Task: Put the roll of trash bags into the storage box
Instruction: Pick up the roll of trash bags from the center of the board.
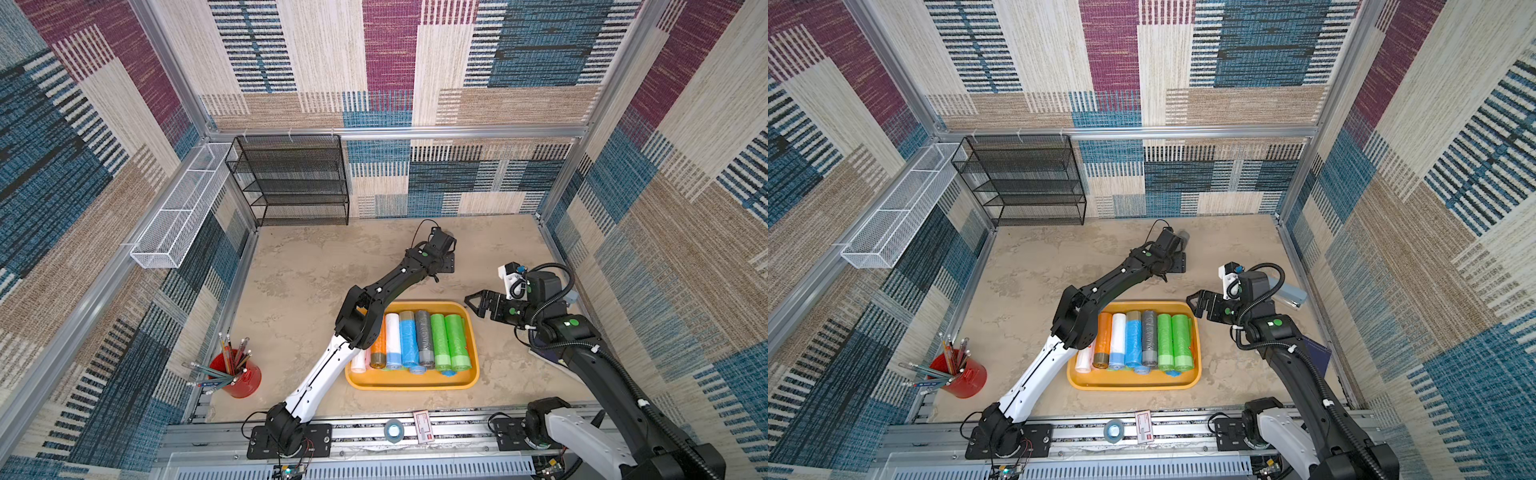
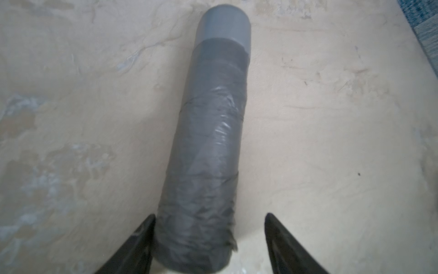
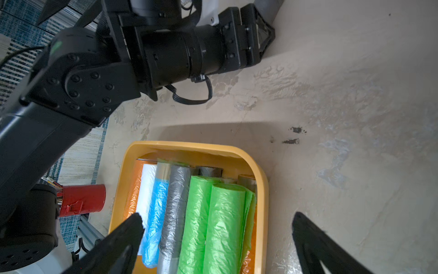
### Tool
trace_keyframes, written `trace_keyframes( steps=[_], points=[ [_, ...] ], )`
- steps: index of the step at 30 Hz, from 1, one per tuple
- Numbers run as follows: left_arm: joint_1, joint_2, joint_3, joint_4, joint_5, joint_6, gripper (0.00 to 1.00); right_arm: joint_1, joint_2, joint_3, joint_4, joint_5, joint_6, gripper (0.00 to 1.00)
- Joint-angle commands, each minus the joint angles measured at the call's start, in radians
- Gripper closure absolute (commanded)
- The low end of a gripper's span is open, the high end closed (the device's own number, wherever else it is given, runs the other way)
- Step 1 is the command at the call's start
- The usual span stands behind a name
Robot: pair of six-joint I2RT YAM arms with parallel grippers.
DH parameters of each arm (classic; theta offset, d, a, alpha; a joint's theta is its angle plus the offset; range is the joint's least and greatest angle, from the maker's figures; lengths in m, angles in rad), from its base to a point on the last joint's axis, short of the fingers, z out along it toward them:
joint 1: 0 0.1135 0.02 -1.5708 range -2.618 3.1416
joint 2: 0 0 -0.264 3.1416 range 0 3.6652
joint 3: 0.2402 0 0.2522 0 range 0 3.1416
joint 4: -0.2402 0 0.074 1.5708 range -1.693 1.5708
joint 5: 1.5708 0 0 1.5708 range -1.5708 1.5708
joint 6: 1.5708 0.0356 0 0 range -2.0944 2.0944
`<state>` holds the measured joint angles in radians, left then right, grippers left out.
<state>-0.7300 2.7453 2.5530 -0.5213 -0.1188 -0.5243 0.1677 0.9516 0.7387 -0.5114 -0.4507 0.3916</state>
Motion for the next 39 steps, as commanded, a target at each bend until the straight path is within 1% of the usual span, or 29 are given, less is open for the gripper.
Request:
trace_keyframes(
  steps=[1,3,6,8,10,14,17,20,22,25,29,32,36,39],
  points=[
    [0.01,0.018,0.014,0.044,0.01,0.007,0.27,-0.002,0.012,0.009,0.039,-0.034,-0.028,0.01],
    [0.017,0.035,0.023,0.074,0.025,0.004,0.27,-0.006,0.015,0.01,0.036,-0.04,-0.039,0.01],
    [0.023,0.072,0.081,0.081,0.022,-0.005,0.28,-0.012,0.019,0.022,0.029,-0.043,-0.054,0.01],
    [0.03,0.096,0.114,0.074,0.022,-0.021,0.32,-0.014,0.024,0.031,0.022,-0.044,-0.067,0.01],
    [0.036,0.105,0.118,0.082,0.035,-0.031,0.35,-0.018,0.028,0.035,0.018,-0.039,-0.078,0.01],
    [0.043,0.108,0.117,0.099,0.05,-0.032,0.49,-0.032,0.032,0.035,0.013,-0.038,-0.098,0.01],
    [0.04,0.102,0.114,0.079,0.052,-0.031,0.58,-0.047,0.034,0.031,0.003,-0.036,-0.114,0.01],
    [0.024,0.069,0.073,0.056,0.03,-0.014,0.67,-0.051,0.019,0.018,0.011,-0.053,-0.111,0.01],
    [0.01,0.011,0.011,0.043,-0.019,0.009,0.71,-0.053,0.008,0.007,0.016,-0.065,-0.109,0.01],
    [-0.007,-0.127,-0.152,0.09,-0.097,0.064,0.72,-0.053,-0.008,-0.011,0.024,-0.096,-0.099,0.01],
    [-0.008,-0.315,-0.362,0.159,-0.165,0.105,0.73,-0.053,-0.031,-0.033,0.027,-0.123,-0.084,0.01],
    [-0.003,-0.431,-0.479,0.184,-0.193,0.129,0.73,-0.053,-0.051,-0.053,0.034,-0.166,-0.069,0.01],
    [-0.005,-0.581,-0.632,0.177,-0.228,0.119,0.73,-0.053,-0.065,-0.068,0.031,-0.222,-0.059,0.01],
    [-0.005,-0.721,-0.795,0.196,-0.244,0.079,0.74,-0.053,-0.081,-0.083,0.026,-0.269,-0.057,0.01]
  ],
)
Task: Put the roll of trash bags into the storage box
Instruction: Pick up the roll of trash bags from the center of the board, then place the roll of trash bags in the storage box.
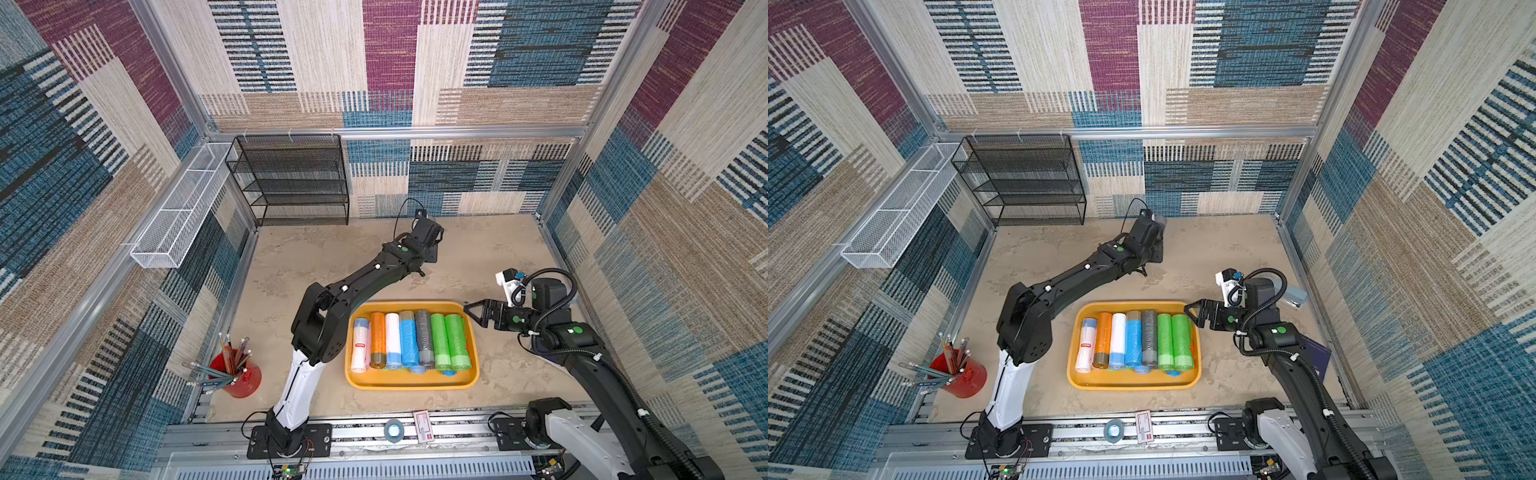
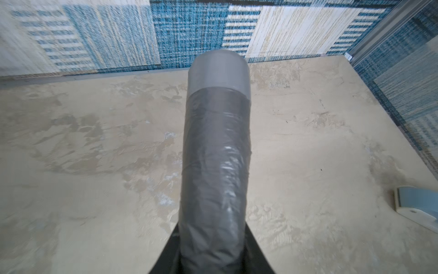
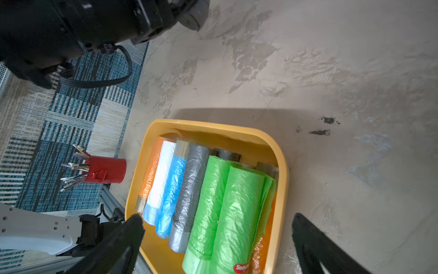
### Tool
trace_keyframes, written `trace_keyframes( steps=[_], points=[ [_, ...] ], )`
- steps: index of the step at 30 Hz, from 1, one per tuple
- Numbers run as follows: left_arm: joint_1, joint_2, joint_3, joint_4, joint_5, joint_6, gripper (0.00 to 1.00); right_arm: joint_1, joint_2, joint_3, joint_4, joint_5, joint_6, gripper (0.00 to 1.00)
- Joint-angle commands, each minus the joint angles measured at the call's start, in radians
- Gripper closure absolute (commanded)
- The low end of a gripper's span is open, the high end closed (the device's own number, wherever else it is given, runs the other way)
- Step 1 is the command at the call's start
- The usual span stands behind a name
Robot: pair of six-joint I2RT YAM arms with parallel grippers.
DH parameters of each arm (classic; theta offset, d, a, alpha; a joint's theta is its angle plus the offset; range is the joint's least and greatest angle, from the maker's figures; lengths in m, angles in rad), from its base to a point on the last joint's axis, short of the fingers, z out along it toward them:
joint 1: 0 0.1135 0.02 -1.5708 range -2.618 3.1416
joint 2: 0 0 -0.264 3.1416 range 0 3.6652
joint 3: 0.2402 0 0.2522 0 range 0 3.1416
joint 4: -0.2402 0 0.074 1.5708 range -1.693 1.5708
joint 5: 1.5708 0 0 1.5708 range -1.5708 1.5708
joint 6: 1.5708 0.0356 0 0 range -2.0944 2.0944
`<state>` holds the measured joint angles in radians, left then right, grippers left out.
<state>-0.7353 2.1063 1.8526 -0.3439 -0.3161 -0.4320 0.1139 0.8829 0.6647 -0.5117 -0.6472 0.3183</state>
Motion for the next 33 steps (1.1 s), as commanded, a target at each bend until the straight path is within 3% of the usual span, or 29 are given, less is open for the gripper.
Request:
trace_keyframes(
  steps=[1,8,14,19,23,33],
  points=[
    [-0.001,-0.13,-0.15,0.024,-0.05,-0.031,0.74,0.002,-0.022,-0.018,0.028,-0.081,0.018,0.01],
    [-0.017,-0.531,-0.563,-0.024,-0.047,-0.204,0.74,0.004,-0.043,-0.056,0.036,-0.128,0.033,0.01],
    [-0.055,-0.918,-0.902,-0.176,-0.091,-0.374,0.75,0.019,-0.033,-0.061,0.066,-0.145,0.038,0.01],
    [-0.093,-1.184,-1.084,-0.273,-0.1,-0.485,0.76,0.037,-0.024,-0.066,0.086,-0.165,0.046,0.01],
    [-0.107,-1.262,-1.15,-0.267,-0.082,-0.517,0.76,0.065,-0.008,-0.062,0.111,-0.161,0.047,0.01],
    [-0.156,-1.193,-1.167,-0.28,-0.104,-0.57,0.76,0.139,0.085,-0.003,0.134,-0.172,0.017,0.01]
  ],
)
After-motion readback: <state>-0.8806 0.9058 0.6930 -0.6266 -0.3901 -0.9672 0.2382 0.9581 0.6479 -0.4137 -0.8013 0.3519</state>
